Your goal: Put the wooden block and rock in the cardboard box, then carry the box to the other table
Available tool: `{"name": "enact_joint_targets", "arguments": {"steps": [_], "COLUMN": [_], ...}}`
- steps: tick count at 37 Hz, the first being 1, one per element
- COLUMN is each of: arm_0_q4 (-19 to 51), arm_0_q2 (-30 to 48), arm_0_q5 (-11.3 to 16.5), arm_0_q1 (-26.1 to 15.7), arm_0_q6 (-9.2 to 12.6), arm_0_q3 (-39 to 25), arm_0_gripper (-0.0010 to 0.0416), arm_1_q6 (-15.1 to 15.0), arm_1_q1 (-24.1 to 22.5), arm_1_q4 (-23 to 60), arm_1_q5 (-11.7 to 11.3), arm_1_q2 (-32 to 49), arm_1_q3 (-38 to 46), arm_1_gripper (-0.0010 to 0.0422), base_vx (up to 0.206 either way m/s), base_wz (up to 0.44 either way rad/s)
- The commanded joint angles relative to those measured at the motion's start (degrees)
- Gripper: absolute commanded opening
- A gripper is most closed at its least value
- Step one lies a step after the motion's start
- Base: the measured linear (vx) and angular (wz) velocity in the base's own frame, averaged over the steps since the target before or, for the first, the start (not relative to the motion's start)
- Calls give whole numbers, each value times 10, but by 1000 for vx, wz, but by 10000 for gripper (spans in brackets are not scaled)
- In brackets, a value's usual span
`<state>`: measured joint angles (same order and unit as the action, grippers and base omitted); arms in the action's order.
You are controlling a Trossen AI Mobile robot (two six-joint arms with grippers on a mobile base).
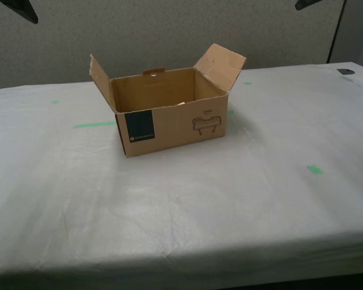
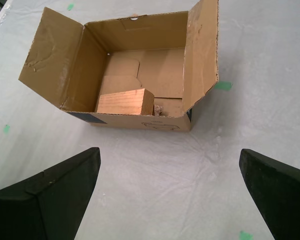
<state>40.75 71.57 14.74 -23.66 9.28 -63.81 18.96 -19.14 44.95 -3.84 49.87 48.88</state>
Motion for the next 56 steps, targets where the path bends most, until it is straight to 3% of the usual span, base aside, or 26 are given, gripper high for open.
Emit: {"name": "enact_joint_targets", "arguments": {"steps": [1,56], "arm_0_q4": [0,0], "arm_0_q2": [0,0], "arm_0_q5": [0,0], "arm_0_q1": [0,0], "arm_0_q6": [1,1], "arm_0_q3": [0,0], "arm_0_gripper": [387,387], "arm_1_q6": [-1,-2], "arm_1_q1": [0,0], "arm_1_q4": [0,0], "arm_1_q5": [-1,-1], "arm_1_q2": [0,0], "arm_1_q3": [0,0], "arm_1_gripper": [391,391], "base_vx": [0,0], "base_wz": [0,0]}}
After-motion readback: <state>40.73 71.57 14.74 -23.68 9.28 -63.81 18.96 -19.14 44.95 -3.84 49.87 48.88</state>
